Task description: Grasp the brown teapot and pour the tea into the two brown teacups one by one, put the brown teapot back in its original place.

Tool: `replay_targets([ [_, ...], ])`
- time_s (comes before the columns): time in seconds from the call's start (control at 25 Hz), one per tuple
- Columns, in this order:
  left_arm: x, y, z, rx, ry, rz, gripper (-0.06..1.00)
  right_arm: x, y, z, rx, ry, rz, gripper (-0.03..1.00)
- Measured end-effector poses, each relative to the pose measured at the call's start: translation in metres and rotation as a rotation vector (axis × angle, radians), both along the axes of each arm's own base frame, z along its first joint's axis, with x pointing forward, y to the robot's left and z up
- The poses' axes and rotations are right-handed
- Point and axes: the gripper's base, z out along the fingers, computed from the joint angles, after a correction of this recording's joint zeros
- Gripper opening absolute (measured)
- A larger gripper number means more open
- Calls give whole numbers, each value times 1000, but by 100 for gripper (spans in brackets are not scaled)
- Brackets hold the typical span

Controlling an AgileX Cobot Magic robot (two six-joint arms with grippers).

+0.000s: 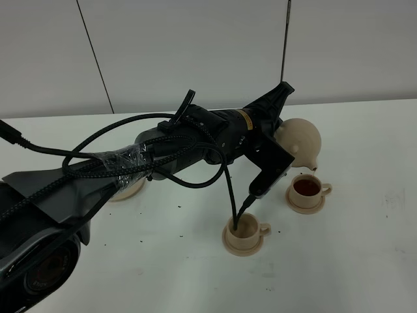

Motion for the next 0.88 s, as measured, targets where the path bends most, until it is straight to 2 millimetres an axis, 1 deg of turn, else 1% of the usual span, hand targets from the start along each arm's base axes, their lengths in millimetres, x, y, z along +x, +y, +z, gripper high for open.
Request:
replay_targets([
  [0.2,0,0,-1,-29,32,31,17,0,0,0,0,0,0,24],
  [0.52,2,3,0,-182,128,159,17,0,0,0,0,0,0,24],
  [0.76,12,18,1,-391,264,363,17,0,0,0,0,0,0,24],
  [0.88,14,26,11,-506,345,481,17,0,0,0,0,0,0,24],
])
